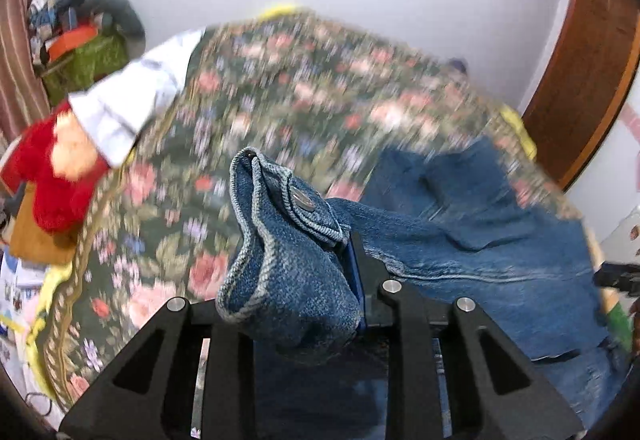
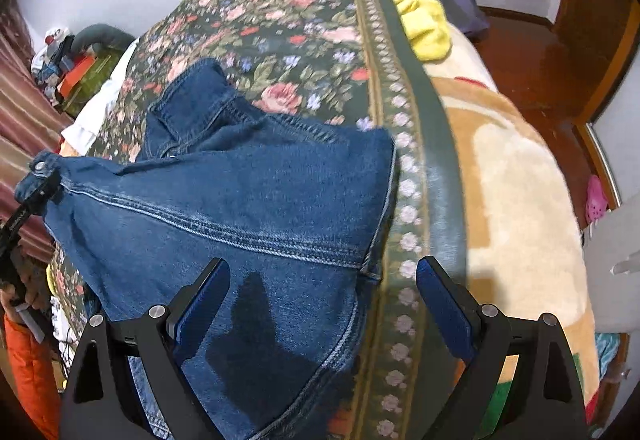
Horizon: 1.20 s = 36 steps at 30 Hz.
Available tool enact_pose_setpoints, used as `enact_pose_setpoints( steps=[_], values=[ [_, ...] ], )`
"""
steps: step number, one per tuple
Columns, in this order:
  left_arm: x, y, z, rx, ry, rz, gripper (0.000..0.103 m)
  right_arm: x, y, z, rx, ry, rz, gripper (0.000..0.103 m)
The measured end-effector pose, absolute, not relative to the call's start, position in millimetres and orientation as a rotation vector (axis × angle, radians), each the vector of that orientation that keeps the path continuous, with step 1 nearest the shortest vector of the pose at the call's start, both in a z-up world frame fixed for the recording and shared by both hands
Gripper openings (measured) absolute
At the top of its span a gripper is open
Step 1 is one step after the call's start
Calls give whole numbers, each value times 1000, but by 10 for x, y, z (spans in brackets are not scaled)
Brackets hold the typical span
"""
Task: Fold large clothes
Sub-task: 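Fold the held jacket edge over with the left gripper while the right gripper grasps the hem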
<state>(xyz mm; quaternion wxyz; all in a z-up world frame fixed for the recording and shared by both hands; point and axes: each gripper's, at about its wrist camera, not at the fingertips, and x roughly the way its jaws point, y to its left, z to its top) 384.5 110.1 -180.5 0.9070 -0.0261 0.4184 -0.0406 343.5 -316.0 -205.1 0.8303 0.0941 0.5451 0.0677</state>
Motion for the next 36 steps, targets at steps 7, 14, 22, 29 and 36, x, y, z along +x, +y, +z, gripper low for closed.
enact_pose_setpoints(
  steps=[7,14,22,29,36],
  values=[
    [3862,1271,-2611,-62,1090,-48,49,3473,-2985,-2273,154,1213,166,93],
    [3552,1462,-2378,44,1069,32,78,3459,-3044,-2271,171,1218,162,93],
    [3871,1861,-2245,-84,1070,1,78,3539,-3154,-2147,240,1174,196,93],
    [4429,1833,-2684,-208,1164,-58,74,3821,-3405,-2285,407,1178,153,87],
    [4637,1625,-2816,-191,1175,-65,30,4012,-3408,-2416,457,1178,197,47]
  ],
)
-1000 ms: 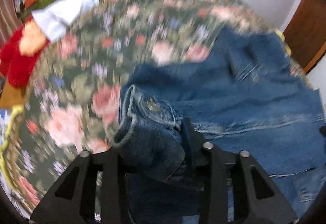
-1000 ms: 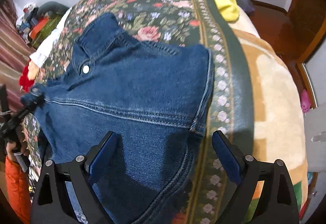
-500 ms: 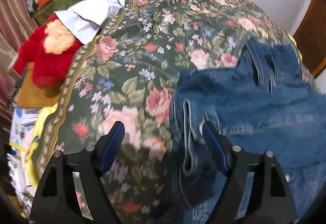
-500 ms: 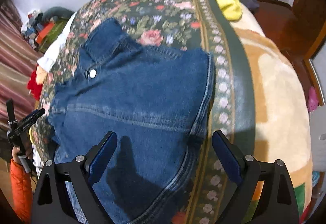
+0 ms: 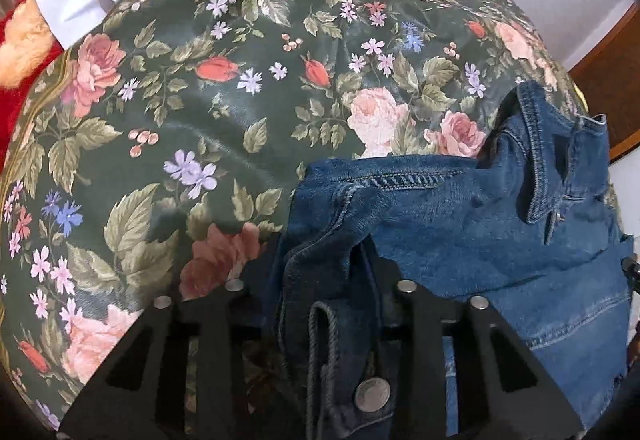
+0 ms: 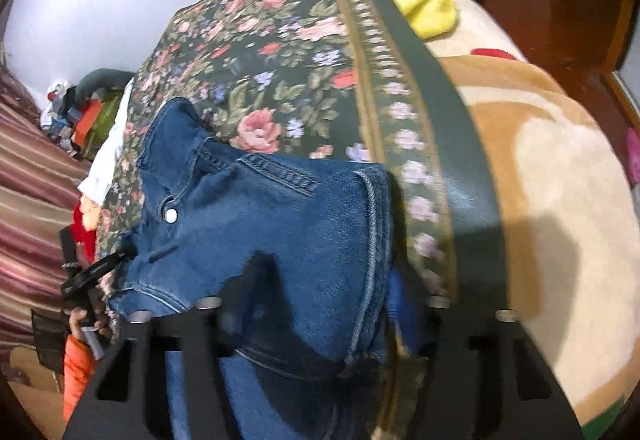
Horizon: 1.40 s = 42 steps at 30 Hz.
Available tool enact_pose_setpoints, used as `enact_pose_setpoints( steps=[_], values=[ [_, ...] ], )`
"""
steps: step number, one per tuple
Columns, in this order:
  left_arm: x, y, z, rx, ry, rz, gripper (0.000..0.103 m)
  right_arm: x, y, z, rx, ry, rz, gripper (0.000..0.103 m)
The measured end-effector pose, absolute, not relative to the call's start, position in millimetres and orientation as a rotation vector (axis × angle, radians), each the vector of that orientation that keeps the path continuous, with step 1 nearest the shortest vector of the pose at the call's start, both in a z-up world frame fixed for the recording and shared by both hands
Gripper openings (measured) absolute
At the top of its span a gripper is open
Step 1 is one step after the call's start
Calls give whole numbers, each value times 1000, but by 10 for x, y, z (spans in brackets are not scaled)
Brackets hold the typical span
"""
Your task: Fold large clothes
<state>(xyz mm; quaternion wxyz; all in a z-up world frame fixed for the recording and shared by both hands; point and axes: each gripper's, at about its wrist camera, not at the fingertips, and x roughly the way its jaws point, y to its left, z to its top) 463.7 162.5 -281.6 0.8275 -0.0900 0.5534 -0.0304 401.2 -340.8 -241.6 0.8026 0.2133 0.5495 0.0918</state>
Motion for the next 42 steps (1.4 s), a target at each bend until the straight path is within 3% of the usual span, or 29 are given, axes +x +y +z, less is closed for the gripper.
enact_pose_setpoints(
  steps=[5,11,15,19,23,31,33,34,35,37,39,42],
  values=[
    [4505,1520,-2585,-117,1088,-25,16,4133,-3254,-2399,364,1185,195,20],
    [4286,1763,-2147,-90,986,54,10,4477,-2860,-2056,233,1111,226,12],
    [4231,2066,-1971,-127,948,96,9,4777,-2487,-1987,158,1080,256,11],
    [4307,2339,-2181,-133,1007,144,11,5049,-2182,-2104,80,1067,252,11],
    [4372,2570,-2469,-195,1048,172,28,5196,-2080,-2336,39,1071,202,12],
    [4362,2496,-2527,-150,1038,173,32,5233,-2343,-2415,102,1149,283,18],
    [4351,2486,-2514,-146,1043,177,34,5203,-2376,-2389,87,1164,276,23],
    [4345,2487,-2504,-151,1047,181,34,5173,-2382,-2367,59,1161,258,35],
    [4325,2489,-2487,-159,1052,187,35,5140,-2383,-2350,26,1152,230,56],
    [4301,2486,-2452,-163,1061,195,37,5044,-2376,-2291,-82,1106,123,86],
    [4240,2460,-2377,-147,1065,211,45,4942,-2375,-2219,-123,1078,114,89],
    [4077,2413,-2192,-114,1049,228,49,4779,-2439,-2070,-83,1094,154,89]
  ],
)
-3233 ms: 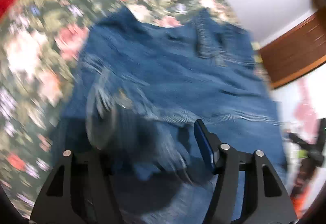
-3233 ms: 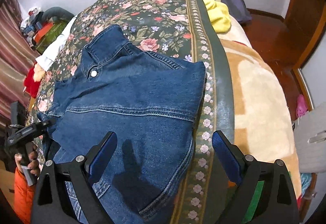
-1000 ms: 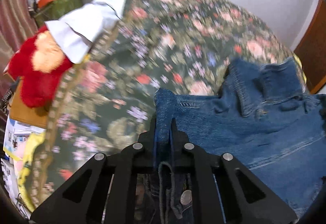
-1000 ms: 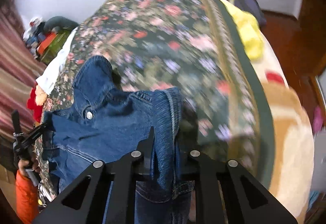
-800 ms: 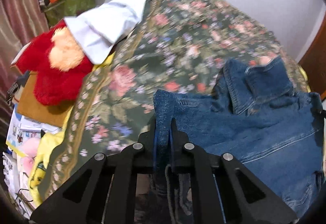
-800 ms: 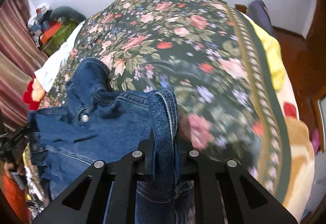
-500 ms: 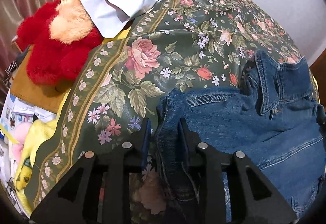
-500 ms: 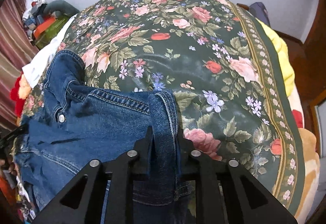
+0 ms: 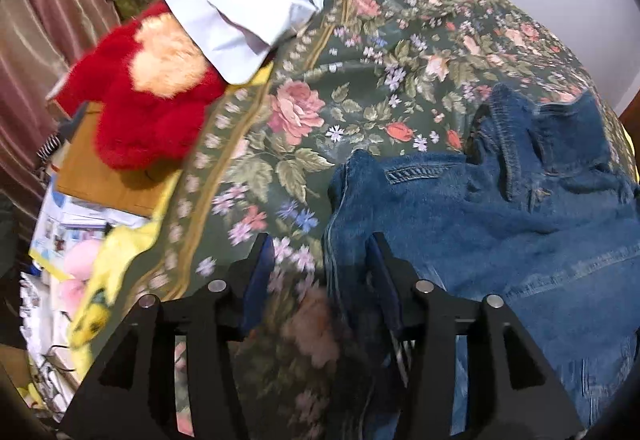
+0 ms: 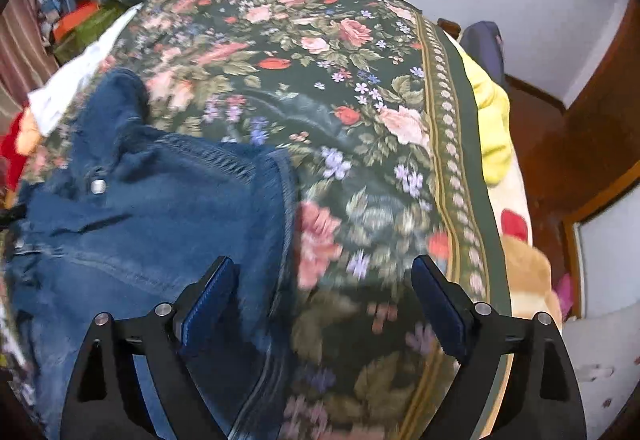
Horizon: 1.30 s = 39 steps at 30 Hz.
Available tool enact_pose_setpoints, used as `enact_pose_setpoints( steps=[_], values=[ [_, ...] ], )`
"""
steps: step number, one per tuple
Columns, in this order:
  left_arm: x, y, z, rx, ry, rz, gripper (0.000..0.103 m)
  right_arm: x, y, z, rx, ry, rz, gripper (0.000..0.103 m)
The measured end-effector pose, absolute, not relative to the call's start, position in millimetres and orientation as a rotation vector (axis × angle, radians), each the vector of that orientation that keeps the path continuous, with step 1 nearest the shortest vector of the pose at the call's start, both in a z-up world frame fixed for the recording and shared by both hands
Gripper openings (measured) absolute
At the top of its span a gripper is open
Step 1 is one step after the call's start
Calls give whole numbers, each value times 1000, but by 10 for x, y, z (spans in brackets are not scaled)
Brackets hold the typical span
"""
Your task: Fold large clothes
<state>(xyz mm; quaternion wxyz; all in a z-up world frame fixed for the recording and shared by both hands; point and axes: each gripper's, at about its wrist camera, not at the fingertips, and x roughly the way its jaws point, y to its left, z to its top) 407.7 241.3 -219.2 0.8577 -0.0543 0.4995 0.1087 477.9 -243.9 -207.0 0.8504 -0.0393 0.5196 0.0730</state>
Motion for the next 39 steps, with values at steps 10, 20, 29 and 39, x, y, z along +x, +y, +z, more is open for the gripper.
enact_pose_setpoints(
  steps=[10,20,29,39],
  values=[
    [3251,2089,-1359,-72,892,158,66,3876,-2508,-1274,2,994,255,89],
    [2442,1830,-1000,-58,806,98,94,3010,-2481,-956,16,942,314,97],
    [1946,2070,-1708,-237,981,125,97,2466,-2519,-1447,63,1081,312,97],
    [1374,2210,-2704,-407,1197,126,97,1994,-2506,-1922,124,1211,330,97]
  ],
)
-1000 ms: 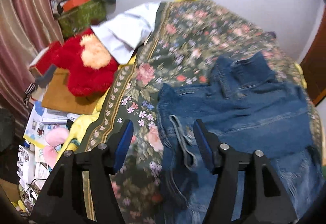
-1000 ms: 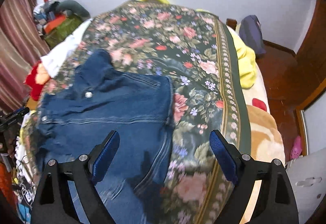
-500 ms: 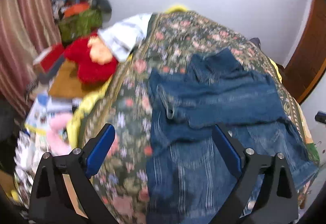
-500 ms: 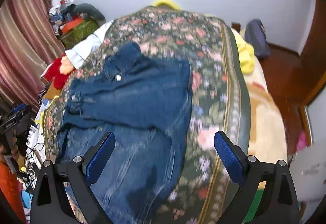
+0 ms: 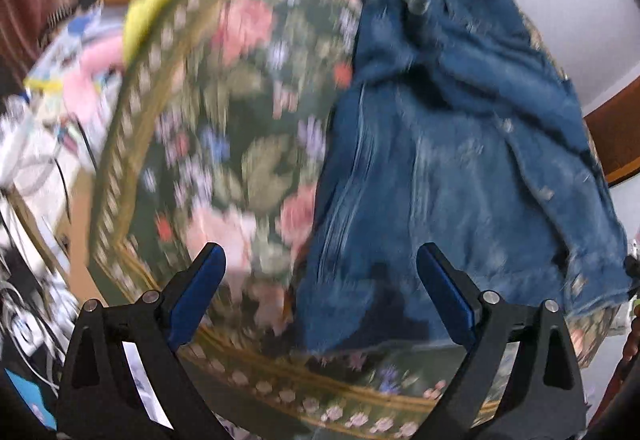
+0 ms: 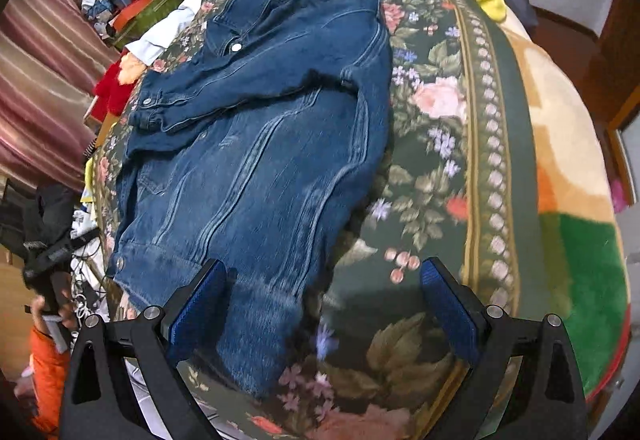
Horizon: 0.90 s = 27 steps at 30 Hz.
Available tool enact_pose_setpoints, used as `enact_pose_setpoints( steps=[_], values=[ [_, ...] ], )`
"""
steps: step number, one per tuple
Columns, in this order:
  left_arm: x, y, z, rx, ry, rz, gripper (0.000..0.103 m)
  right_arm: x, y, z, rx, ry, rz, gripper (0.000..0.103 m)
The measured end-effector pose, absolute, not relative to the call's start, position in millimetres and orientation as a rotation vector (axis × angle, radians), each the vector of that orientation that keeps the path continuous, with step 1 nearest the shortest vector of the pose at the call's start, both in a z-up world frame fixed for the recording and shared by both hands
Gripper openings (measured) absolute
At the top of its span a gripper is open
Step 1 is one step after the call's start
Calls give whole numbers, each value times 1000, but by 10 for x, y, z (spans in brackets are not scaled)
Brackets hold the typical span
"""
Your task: Fold large clothes
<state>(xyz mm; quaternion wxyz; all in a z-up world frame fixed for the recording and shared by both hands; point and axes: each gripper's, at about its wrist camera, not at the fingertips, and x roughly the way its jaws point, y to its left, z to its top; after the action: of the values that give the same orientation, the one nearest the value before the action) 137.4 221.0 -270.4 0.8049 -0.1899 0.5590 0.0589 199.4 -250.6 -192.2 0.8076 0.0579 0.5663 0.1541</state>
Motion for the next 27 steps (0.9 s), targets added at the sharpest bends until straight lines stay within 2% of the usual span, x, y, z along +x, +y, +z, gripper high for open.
enact_pose_setpoints(
  steps=[7,8,9,10,11,12,14,16,17,20,22,27],
  values=[
    [1163,2139,-3039,-550,1182,137,95,1947,-2469,-1931,132,1197,332,97],
    [1167,2122,-3033,-545,1167,139,89,1939,-2441,-1934,118,1190,344,97],
    [1183,2102,-3025,-547,1158,131,77,1934,-2419,-1929,109,1184,351,96],
    [1205,2078,-3022,-559,1158,116,69,1924,-2394,-1929,102,1178,357,92],
    [1237,2047,-3016,-570,1158,99,54,1915,-2382,-1920,98,1170,364,84],
    [1263,1999,-2999,-550,1163,111,53,1901,-2365,-1900,97,1155,378,79],
    [1312,1911,-2964,-508,1166,122,51,1890,-2343,-1862,113,1129,404,61],
    [1295,1888,-2914,-510,1159,135,42,1905,-2337,-1861,151,1126,418,54],
    [1300,1884,-2880,-508,1155,140,34,1919,-2331,-1863,155,1128,422,47],
    [1263,1966,-2735,-533,1111,114,26,1961,-2338,-1852,170,1135,445,31],
    [1253,1954,-2566,-523,1074,100,23,2006,-2361,-1842,196,1136,466,26],
    [1383,1838,-2089,-465,981,47,22,2127,-2275,-1779,142,1088,516,23]
  ],
)
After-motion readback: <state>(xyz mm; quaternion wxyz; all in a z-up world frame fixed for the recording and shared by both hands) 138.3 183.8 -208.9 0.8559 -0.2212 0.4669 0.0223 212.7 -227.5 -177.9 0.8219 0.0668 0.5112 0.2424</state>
